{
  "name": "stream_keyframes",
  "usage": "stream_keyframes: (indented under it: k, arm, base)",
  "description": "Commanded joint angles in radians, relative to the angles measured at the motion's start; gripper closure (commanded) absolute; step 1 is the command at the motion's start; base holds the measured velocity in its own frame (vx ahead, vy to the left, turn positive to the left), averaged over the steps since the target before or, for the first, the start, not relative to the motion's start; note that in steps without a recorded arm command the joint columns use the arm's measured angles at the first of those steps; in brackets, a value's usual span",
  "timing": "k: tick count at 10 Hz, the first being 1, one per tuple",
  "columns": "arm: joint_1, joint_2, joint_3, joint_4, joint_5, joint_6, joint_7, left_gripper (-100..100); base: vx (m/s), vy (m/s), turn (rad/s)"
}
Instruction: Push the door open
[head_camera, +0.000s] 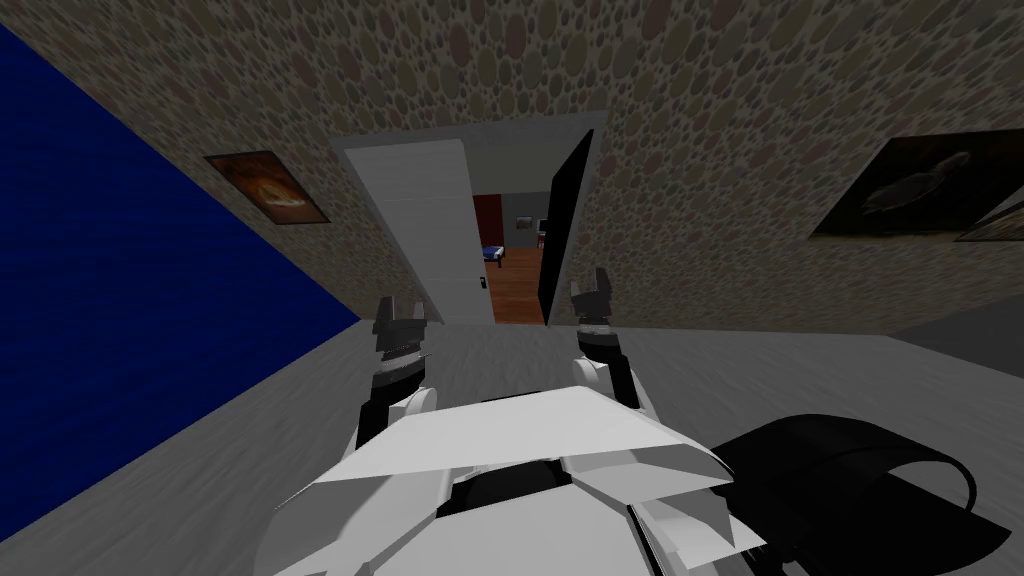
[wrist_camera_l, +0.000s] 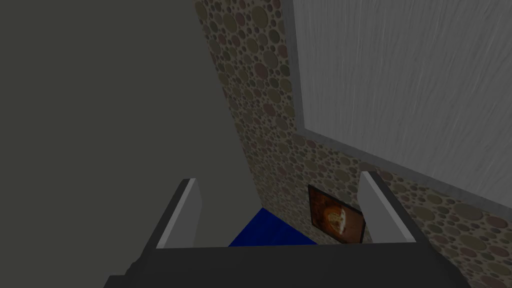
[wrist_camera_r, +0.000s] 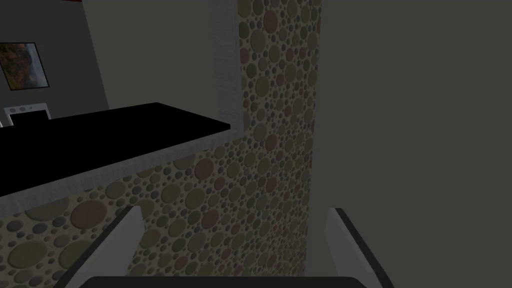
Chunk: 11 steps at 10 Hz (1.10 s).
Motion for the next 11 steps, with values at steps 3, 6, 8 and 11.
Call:
stream_keyframes:
  k: [3,6,8,11]
  arm:
    - [-0.031,0.014,0.003,0.076,-0.009,-0.015,0.003,-100]
    - [-0.054,0.023,0.005,0.129,-0.015,-0.026,0.004,-100]
    - [-0.070,0.029,0.006,0.170,-0.020,-0.034,0.006,-100]
    - [-0.101,0.037,0.009,0.243,-0.028,-0.049,0.008,-100]
  base:
    - [0.121,0.006,-0.004]
    - [0.097,0.015,-0.001]
    - [0.079,0.020,-0.005]
    - [0.094,0.008,-0.003]
